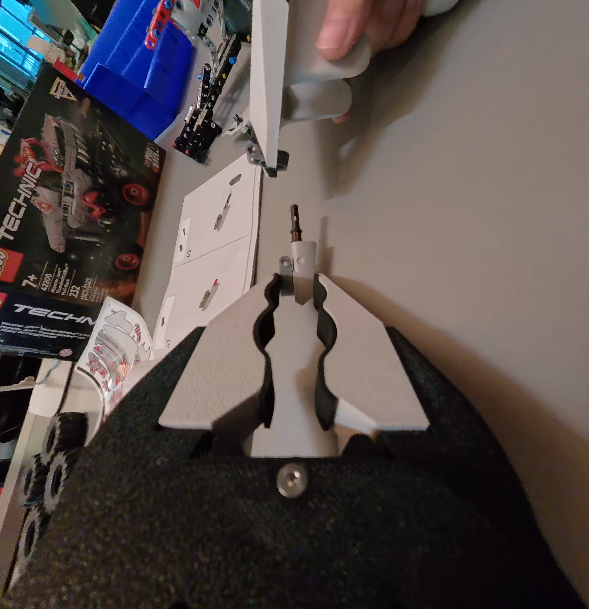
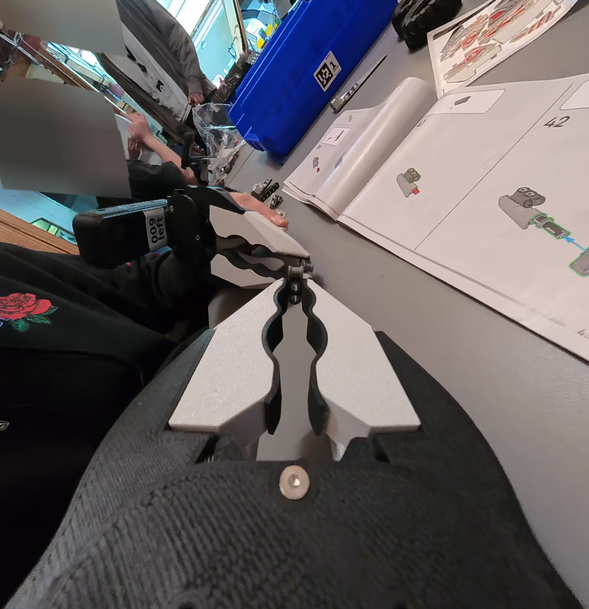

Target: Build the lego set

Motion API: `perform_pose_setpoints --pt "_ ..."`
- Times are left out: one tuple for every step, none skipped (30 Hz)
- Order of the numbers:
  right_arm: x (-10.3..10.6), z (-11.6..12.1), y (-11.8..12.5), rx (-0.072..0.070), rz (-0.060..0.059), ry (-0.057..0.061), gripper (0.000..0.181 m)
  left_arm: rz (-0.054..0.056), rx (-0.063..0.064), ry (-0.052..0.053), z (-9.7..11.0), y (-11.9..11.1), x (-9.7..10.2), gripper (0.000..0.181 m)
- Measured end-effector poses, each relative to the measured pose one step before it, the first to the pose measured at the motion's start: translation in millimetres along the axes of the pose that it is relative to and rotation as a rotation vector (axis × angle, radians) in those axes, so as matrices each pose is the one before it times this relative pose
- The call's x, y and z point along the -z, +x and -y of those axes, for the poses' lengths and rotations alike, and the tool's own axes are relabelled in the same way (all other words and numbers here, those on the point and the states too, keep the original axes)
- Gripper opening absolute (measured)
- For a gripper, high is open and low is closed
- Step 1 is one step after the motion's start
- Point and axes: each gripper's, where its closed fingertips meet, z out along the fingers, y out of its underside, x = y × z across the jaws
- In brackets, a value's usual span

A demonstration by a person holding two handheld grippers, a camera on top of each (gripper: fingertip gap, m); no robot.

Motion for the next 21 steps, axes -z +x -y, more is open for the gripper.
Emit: perform_pose_setpoints --pt "-0.37 -0.66 0.65 0.0005 -0.0046 -0.0051 0.006 0.0096 -0.0115 -0.0087 -1.07 -0.98 -0.39 0.018" --pt "-0.80 -2.89 -0.02 0.0045 -0.0024 -0.0201 0.006 0.0046 -0.0078 -0.0054 -0.72 -0.52 -0.66 0.018" --pt "-1.09 -6.43 2.82 0.0012 -0.0210 -0.0435 0.006 0.0002 -0.0005 -0.0076 -0.90 -0.22 -0.84 0.018" --pt "-0.53 -5.63 5.67 0.0035 -0.0432 -0.0386 0.006 0.0055 -0.0015 -0.0071 -0.95 -0.87 -0.73 0.018" --pt "0.16 -3.33 3.76 0.0128 -0.0340 -0.0227 0.006 0.0026 -0.0045 -0.0026 -0.21 -0.25 -0.49 0.018" --pt "-0.01 -2.17 0.83 0.0101 -0.0094 -0.0147 0.006 0.0017 -0.0038 0.0024 0.35 0.13 -0.21 0.018" --pt "-0.42 -1.18 -0.31 -0.0026 0.0050 -0.0079 0.006 0.0065 -0.0025 0.0028 0.74 -0.58 -0.01 0.018" --pt "-0.66 -0.64 0.63 -0.0102 0.0031 -0.0053 0.007 0.0099 -0.0037 0.0029 0.76 -1.07 0.07 0.018" --pt "-0.35 -0.42 -0.44 -0.0088 0.0112 -0.0042 0.006 0.0086 -0.0052 0.0055 1.33 -1.05 0.19 0.018" --pt "-0.11 -0.06 -0.86 -0.0076 0.0139 -0.0012 0.006 0.0025 -0.0014 0.0032 0.88 -0.38 -0.06 0.018" --pt "0.23 0.17 -0.26 -0.0076 0.0087 0.0012 0.006 0.0008 0.0015 -0.0011 0.05 -0.14 -0.36 0.018" --pt "0.09 0.28 -0.27 -0.0040 0.0071 0.0004 0.006 0.0087 -0.0036 -0.0002 0.02 -1.17 0.15 0.018" --pt "0.01 0.08 -0.13 -0.0030 0.0045 -0.0006 0.006 0.0063 -0.0052 0.0015 0.40 -0.91 0.52 0.018" --pt "-0.19 -0.12 0.01 -0.0011 0.0024 -0.0023 0.006 -0.0011 -0.0005 0.0074 0.97 0.27 0.41 0.018" --pt "-0.30 -0.13 -0.26 0.0026 0.0006 -0.0023 0.006 -0.0047 0.0032 0.0047 0.51 0.88 0.08 0.018" --pt "-0.13 -0.23 -0.02 0.0022 -0.0008 -0.0016 0.006 -0.0026 -0.0006 0.0053 0.72 0.66 0.13 0.018" --pt "0.01 -0.01 -0.07 0.0011 -0.0010 -0.0001 0.006 -0.0047 -0.0013 0.0087 1.48 0.92 0.39 0.018" --pt "0.06 0.14 -0.26 0.0006 0.0017 0.0009 0.006 -0.0030 0.0035 0.0039 0.83 0.61 0.14 0.018" --pt "0.16 0.06 -0.52 -0.0002 0.0052 0.0007 0.006 -0.0065 0.0006 0.0022 0.38 0.95 -0.03 0.018" --pt "0.03 0.07 -0.87 -0.0007 0.0074 0.0001 0.006 -0.0034 -0.0036 0.0069 1.04 0.60 0.38 0.018" --pt "-0.09 -0.32 -1.24 0.0003 0.0100 -0.0022 0.006 0.0056 -0.0021 0.0086 1.53 -0.92 0.95 0.018"
